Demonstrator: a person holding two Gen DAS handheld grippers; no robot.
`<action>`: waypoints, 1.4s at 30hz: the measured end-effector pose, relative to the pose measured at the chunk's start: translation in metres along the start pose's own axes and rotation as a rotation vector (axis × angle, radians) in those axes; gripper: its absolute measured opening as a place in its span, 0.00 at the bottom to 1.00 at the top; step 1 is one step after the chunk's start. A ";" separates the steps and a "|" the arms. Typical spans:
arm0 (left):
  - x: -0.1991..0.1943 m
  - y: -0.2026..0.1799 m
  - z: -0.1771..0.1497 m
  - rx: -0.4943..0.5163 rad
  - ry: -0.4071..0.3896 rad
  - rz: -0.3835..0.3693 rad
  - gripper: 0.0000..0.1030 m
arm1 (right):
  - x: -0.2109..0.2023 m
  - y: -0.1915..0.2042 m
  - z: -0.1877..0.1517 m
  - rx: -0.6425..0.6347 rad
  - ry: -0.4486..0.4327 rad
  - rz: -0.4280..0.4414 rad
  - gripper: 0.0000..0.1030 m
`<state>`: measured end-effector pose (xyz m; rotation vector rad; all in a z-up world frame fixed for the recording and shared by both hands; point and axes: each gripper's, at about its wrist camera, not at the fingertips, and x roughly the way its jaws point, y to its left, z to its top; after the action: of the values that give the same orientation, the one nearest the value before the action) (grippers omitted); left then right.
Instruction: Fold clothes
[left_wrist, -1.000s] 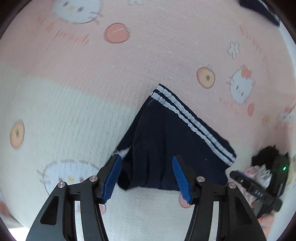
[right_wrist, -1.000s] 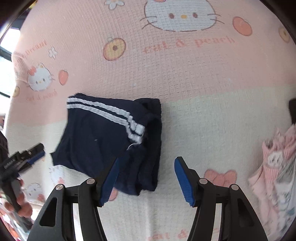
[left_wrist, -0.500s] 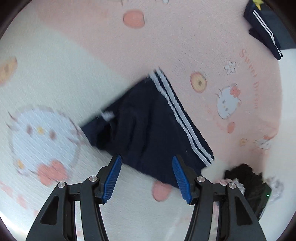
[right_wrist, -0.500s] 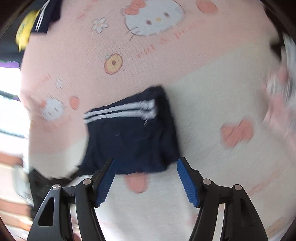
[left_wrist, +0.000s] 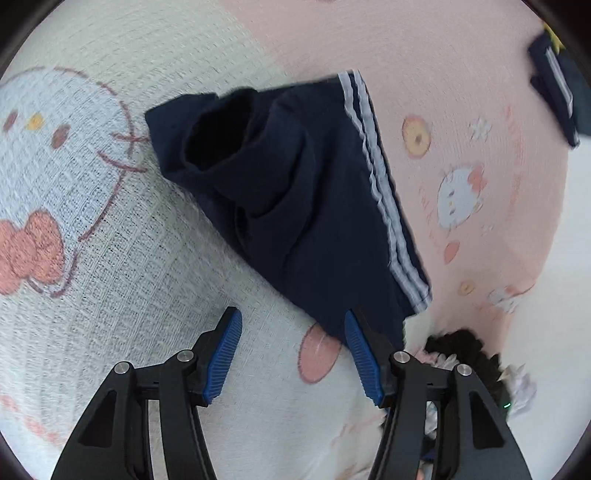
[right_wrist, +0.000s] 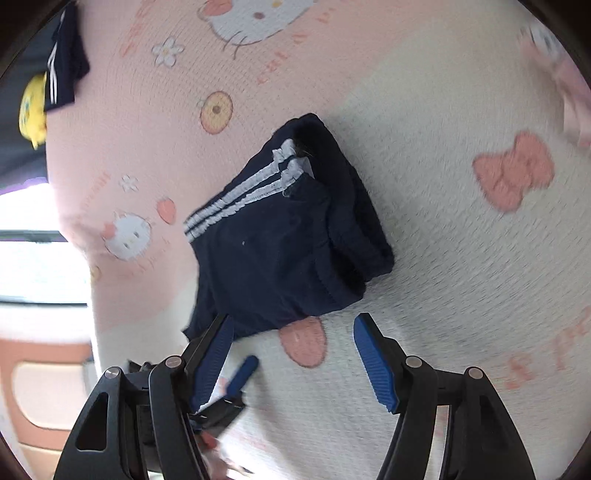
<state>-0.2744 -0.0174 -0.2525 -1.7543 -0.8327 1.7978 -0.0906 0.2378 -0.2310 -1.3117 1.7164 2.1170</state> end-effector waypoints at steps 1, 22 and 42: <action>0.000 0.003 -0.001 -0.017 -0.012 -0.037 0.68 | 0.002 -0.004 -0.001 0.021 -0.001 0.015 0.65; 0.009 -0.004 0.017 0.007 -0.188 -0.143 0.83 | 0.018 -0.037 0.005 0.223 -0.188 0.259 0.66; 0.019 -0.026 0.012 0.205 -0.360 -0.035 0.84 | 0.033 -0.005 0.009 -0.036 -0.225 0.063 0.20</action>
<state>-0.2897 0.0137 -0.2472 -1.3013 -0.7753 2.1265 -0.1131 0.2334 -0.2574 -0.9935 1.6549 2.2410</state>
